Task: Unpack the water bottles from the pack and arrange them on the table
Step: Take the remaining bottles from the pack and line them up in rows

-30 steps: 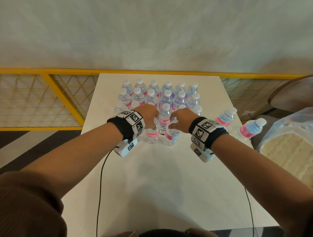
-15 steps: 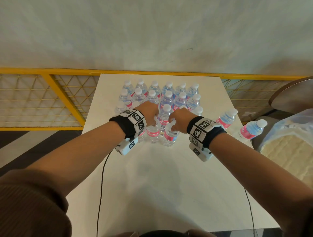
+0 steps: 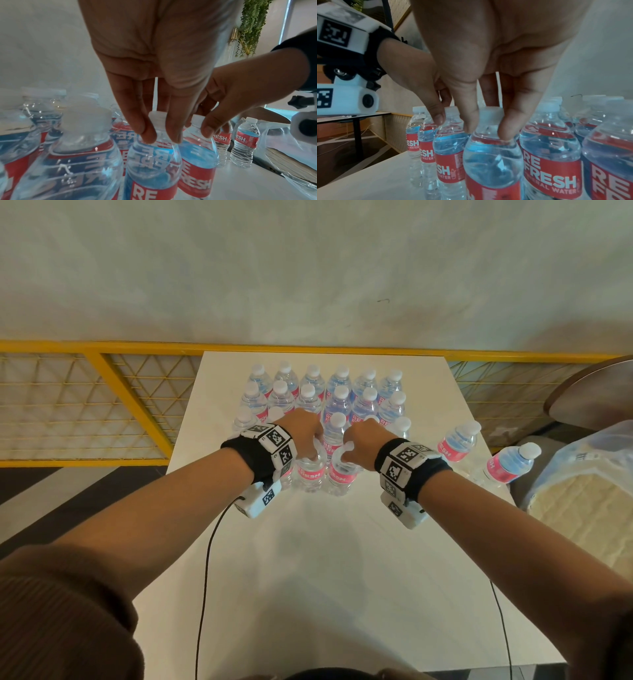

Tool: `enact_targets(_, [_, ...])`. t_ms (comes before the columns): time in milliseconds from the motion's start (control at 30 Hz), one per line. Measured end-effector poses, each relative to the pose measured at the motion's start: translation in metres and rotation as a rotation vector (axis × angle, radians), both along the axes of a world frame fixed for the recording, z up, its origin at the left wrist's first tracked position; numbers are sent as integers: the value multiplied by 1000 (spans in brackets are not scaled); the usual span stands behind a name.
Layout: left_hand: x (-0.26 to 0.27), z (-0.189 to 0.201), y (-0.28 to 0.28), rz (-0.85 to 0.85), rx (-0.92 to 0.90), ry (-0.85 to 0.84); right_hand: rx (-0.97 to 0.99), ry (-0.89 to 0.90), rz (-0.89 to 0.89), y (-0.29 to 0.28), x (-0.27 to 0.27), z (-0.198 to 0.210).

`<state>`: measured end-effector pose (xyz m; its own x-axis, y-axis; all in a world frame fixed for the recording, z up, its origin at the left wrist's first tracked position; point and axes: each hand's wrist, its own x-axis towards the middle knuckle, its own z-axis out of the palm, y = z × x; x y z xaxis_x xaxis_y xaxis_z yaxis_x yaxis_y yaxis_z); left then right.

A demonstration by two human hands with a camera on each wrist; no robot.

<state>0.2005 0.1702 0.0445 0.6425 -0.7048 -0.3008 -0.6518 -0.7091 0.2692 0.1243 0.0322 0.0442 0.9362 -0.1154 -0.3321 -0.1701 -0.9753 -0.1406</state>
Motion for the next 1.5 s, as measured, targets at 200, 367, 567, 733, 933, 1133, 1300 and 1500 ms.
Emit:
enact_targets(200, [0,3,1,0,7,14,28,-6,82,0,3,1])
enact_targets(367, [0,2,1,8,4,6,26,-16,80,0,4,-3])
enact_targets(567, [-3,2,1,24,-12,0,9,-28,86,2,7,-5])
enact_targets(733, [-3,2,3,52,-24,7,-3,-46,65,5,7,-7])
enact_targets(933, [-2,-1,4,54,-19,-5,13,-61,18,4,2,-8])
enact_targets(1133, [-4,0,2,72,1,-15,6,-62,52,7,3,-10])
enact_targets(1300, [-7,3,1,91,37,-21,34,-78,48,2,2,-9])
enact_targets(1500, [-17,22,-6,58,109,-134,114,-64,36,-11,-12,-4])
